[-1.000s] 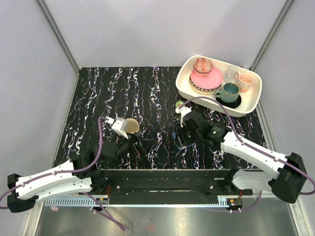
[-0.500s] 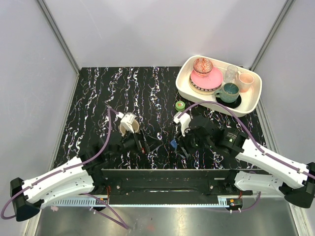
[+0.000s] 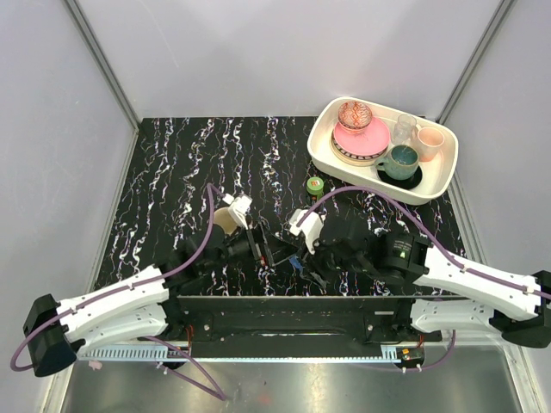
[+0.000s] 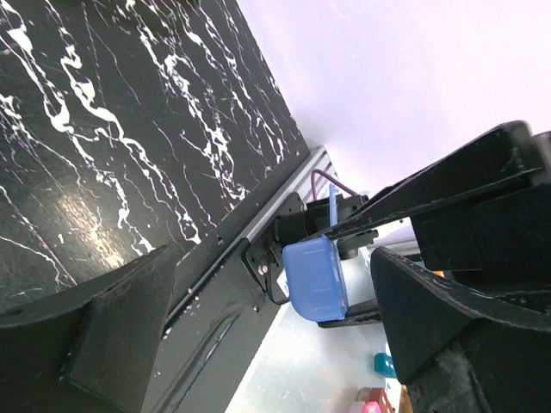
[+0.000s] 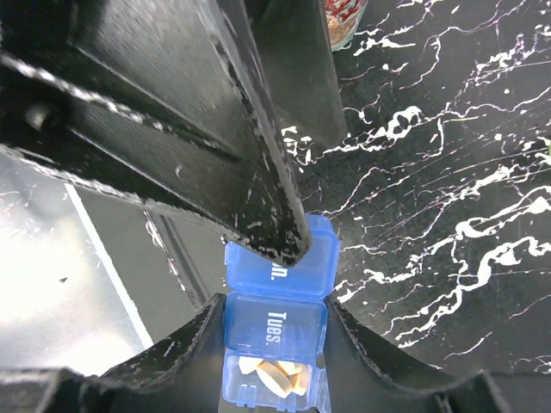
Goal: Sort the pills into containers
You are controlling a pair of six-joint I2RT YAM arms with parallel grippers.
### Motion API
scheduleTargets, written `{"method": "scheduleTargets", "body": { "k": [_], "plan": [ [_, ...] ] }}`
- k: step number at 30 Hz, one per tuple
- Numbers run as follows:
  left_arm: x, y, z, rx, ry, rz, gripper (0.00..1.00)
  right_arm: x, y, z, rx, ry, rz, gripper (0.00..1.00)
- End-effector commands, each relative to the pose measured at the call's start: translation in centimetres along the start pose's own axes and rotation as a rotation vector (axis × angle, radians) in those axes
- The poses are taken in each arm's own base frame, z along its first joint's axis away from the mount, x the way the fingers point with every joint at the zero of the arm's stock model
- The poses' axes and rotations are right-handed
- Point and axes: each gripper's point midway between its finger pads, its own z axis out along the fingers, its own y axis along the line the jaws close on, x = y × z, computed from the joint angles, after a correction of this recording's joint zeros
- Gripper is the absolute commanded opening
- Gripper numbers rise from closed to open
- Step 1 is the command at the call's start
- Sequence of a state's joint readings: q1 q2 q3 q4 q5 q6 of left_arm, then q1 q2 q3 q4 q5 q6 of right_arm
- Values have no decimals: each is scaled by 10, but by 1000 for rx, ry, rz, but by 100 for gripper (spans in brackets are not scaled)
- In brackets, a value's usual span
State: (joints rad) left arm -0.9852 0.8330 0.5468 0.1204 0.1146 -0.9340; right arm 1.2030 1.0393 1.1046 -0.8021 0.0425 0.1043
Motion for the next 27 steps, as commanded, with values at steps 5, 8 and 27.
{"method": "scheduleTargets", "body": {
  "k": [5, 8, 27],
  "plan": [
    [8, -24, 1, 139, 40, -36, 91, -33, 3, -10, 48, -82, -89, 0],
    [12, -27, 1, 154, 57, -37, 84, -35, 6, -11, 38, -84, -104, 0],
    [19, -43, 2, 220, 110, -35, 52, -38, 10, -13, 23, -87, -144, 0]
  ]
}}
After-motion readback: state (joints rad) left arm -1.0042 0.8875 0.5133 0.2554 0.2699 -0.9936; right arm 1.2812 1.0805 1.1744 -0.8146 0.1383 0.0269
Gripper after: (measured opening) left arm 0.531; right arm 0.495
